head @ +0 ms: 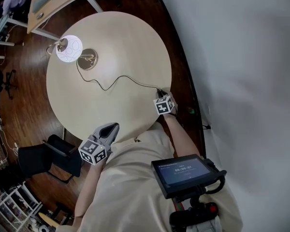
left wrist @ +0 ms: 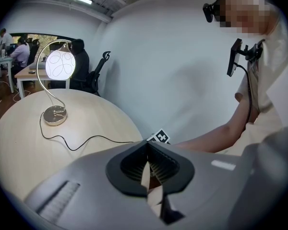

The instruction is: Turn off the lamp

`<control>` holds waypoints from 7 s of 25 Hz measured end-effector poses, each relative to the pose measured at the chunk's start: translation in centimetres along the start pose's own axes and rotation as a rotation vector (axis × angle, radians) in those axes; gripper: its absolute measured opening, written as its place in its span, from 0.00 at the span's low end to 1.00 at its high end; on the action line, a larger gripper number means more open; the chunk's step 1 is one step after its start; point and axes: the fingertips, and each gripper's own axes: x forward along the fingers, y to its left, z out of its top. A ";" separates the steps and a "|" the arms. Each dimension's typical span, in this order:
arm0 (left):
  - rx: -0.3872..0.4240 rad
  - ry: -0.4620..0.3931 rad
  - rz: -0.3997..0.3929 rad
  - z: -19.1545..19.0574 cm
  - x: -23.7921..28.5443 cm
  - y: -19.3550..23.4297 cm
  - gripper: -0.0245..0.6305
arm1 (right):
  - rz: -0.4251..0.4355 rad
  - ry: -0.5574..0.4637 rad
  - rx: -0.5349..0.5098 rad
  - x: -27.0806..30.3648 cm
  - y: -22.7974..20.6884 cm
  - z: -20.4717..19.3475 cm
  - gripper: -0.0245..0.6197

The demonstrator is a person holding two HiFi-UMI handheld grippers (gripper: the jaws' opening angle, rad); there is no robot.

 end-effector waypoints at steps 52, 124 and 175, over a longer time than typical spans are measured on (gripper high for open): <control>0.023 0.010 -0.012 -0.9 0.0 -0.3 0.04 | -0.027 0.051 -0.147 0.3 1.7 -0.6 0.14; 0.269 -0.159 -0.142 -22.5 -31.3 -1.1 0.04 | 0.078 -0.894 0.325 -41.8 41.7 -5.3 0.15; 0.281 -0.127 -0.404 -23.7 -41.4 8.6 0.04 | -0.183 -0.729 0.118 -38.2 61.3 1.7 0.14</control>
